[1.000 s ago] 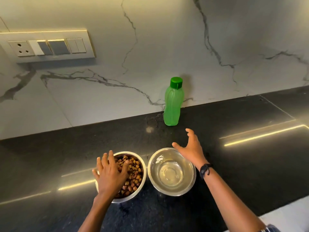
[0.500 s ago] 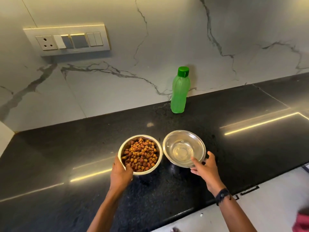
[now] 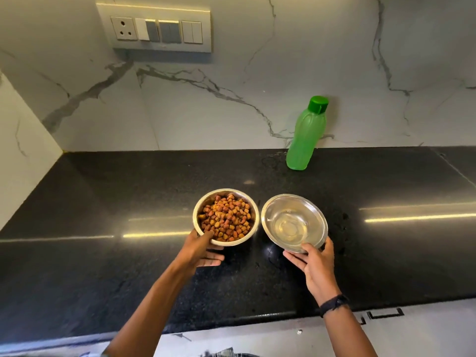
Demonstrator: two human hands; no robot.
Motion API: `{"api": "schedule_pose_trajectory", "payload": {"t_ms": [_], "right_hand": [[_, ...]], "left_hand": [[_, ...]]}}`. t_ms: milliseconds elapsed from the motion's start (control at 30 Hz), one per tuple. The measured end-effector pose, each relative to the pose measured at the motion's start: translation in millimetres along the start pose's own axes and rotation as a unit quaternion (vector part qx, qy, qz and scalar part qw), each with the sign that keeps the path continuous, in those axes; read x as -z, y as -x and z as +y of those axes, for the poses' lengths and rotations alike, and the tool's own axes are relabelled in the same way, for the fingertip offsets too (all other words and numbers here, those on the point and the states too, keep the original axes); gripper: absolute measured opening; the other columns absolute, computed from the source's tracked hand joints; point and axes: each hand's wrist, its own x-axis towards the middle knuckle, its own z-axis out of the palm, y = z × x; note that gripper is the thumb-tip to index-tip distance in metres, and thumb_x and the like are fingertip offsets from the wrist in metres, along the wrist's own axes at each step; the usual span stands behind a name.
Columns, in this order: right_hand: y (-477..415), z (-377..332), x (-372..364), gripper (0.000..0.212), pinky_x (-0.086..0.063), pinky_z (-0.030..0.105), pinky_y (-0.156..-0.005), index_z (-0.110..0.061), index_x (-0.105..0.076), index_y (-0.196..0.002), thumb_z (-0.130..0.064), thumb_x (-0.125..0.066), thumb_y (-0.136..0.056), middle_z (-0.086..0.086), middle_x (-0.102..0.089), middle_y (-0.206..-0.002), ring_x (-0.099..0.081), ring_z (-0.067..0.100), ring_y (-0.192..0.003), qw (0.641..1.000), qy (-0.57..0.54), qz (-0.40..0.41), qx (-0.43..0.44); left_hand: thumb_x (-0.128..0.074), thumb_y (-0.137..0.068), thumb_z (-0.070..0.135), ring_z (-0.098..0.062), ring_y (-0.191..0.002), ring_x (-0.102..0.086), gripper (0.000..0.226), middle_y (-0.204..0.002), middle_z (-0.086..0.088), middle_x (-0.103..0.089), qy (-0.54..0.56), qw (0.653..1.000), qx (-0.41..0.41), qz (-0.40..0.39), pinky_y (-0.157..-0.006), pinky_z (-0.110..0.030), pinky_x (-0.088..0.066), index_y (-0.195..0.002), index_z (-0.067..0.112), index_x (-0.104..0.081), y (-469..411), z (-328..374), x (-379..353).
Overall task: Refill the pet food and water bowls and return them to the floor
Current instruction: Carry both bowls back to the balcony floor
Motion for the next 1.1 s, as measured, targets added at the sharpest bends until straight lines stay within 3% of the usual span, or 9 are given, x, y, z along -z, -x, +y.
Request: {"api": "schedule_pose_trajectory", "payload": {"t_ms": [100,267,700,900,1100], "right_hand": [[-0.3,2.1,3.2,0.072,-0.060,0.049,-0.070,-0.044,-0.038,-0.142,0.006,-0.055,-0.092,0.008,-0.058,-0.126,-0.073,0.033,-0.093,0.999,-0.026,-0.022,-0.006],[-2.4,-1.4,12.8,0.077,-0.059,0.052,-0.071,-0.045,-0.039,-0.142,0.009,-0.055,-0.089,0.008,-0.056,-0.129,-0.067,0.039,-0.104,0.997,-0.046,-0.059,-0.013],[10.9,-3.9,13.6,0.076,-0.059,0.056,-0.066,-0.045,-0.045,-0.138,0.011,-0.054,-0.088,0.008,-0.067,-0.122,-0.072,0.040,-0.094,0.983,0.045,-0.172,-0.050],[38.6,-0.3,-14.6,0.075,-0.058,0.056,-0.067,-0.047,-0.047,-0.136,0.010,-0.055,-0.088,0.008,-0.070,-0.118,-0.071,0.044,-0.094,0.955,0.107,-0.267,-0.069],[80.7,21.8,-65.1,0.075,-0.057,0.059,-0.067,-0.046,-0.048,-0.136,0.011,-0.054,-0.087,0.007,-0.065,-0.123,-0.070,0.043,-0.093,0.909,0.156,-0.376,-0.086]], "left_hand": [[-0.045,-0.103,0.018,-0.031,-0.067,-0.074,0.025,-0.082,-0.021,-0.075,0.046,0.999,-0.003,0.011,-0.055,-0.036,-0.061,-0.127,0.021,-0.040,-1.3,-4.2,-5.7],[-0.043,-0.103,0.011,-0.031,-0.076,-0.074,0.030,-0.100,-0.023,-0.069,0.091,0.994,-0.032,0.043,-0.060,-0.036,-0.063,-0.132,0.017,-0.041,0.6,-13.6,-17.5],[-0.043,-0.103,0.008,-0.033,-0.088,-0.073,0.025,-0.109,-0.020,-0.068,0.165,0.971,-0.106,0.133,-0.064,-0.037,-0.063,-0.126,0.015,-0.048,79.9,-49.4,17.8],[-0.043,-0.102,0.008,-0.032,-0.086,-0.075,0.024,-0.103,-0.021,-0.072,0.226,0.945,-0.098,0.215,-0.067,-0.038,-0.063,-0.123,0.018,-0.050,140.5,-94.0,47.0],[-0.042,-0.102,0.005,-0.037,-0.081,-0.074,0.021,-0.088,-0.021,-0.076,0.305,0.892,-0.116,0.313,-0.063,-0.035,-0.062,-0.119,0.013,-0.050,203.0,-145.3,84.9]]}}
